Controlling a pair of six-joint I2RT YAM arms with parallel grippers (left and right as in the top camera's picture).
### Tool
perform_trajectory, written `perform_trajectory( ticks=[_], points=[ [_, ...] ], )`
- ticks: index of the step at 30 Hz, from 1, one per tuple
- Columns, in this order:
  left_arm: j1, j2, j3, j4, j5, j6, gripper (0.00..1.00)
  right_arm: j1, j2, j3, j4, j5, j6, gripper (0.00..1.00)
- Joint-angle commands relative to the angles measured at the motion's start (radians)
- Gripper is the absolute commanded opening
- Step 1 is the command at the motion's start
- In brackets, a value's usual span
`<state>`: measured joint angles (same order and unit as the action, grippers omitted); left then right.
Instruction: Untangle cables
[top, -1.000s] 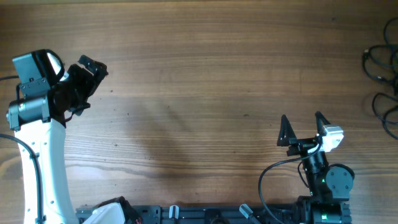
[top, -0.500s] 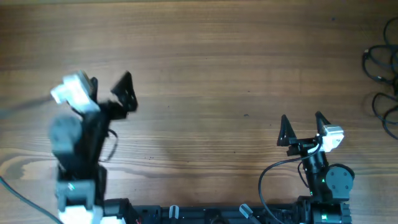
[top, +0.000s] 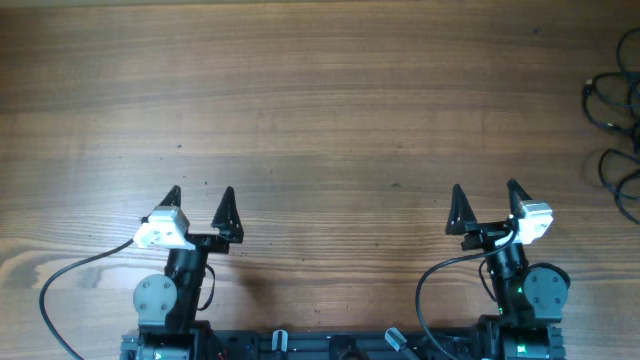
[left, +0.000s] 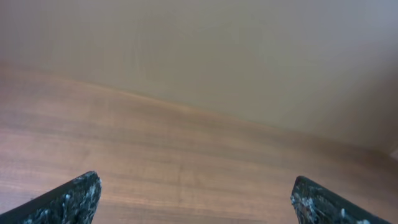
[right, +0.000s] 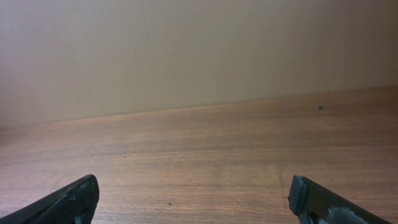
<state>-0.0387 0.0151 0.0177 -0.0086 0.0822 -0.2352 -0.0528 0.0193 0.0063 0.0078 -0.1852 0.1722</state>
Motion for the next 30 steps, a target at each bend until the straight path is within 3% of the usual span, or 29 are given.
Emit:
perform_trajectory(
  ticks=[1, 30],
  points=[
    [-0.004, -0.012, -0.011, -0.067, -0.014, 0.026, 1.0, 0.006, -0.008, -0.001, 0.005, 0.014, 0.012, 1.0],
    [-0.003, -0.009, -0.011, -0.064, -0.013, 0.026, 1.0, 0.006, -0.008, -0.001, 0.005, 0.014, 0.013, 1.0]
  ],
)
